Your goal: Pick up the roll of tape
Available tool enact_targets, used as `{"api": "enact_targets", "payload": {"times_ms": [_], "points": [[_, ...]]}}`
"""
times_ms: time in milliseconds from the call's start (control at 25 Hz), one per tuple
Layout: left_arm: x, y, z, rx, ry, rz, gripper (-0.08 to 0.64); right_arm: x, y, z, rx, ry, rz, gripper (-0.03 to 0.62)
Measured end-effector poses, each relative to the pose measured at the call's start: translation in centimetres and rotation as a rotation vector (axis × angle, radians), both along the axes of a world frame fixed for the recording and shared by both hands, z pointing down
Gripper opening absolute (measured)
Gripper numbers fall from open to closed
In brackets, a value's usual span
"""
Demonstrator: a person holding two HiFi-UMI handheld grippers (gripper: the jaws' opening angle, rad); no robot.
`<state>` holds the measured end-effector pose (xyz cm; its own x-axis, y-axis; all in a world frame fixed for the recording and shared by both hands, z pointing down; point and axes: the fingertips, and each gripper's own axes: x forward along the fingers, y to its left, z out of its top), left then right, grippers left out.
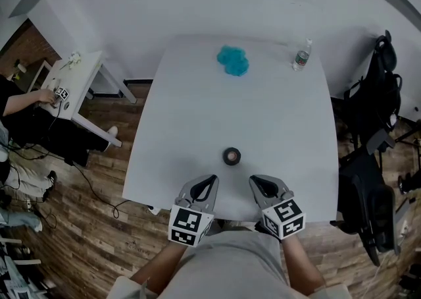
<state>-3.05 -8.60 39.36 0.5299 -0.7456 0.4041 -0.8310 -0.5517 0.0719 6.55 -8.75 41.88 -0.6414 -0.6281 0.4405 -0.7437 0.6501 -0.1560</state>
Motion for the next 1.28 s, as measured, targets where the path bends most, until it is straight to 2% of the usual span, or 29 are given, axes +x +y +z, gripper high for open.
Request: {"api": "enact_targets", "payload": {"times_ms": [320,480,880,1280], "points": [[-0.3,-0.5,0.3,-0.011,-0.004,0.049,0.015,0.1,-0.2,0.0,-0.019,-0.008,0.071,0.006],[-0.6,-1.4,0.0,-0.019,0.002,0.081,0.015,0.2,-0.9,0.3,-0.042,0.018,0.114,0.006],[-0.2,-2.8,0.8,-0.036,0.023,0.141,0.015,0.0,-2.0,0.8,-0.050,0.027,0.122,0.006],[-0.2,-4.5,2.4,-0.049,-0.010,0.182,0.015,-0.4,-3.1,1.7,-0.075,0.036,0.132,0.006]]}}
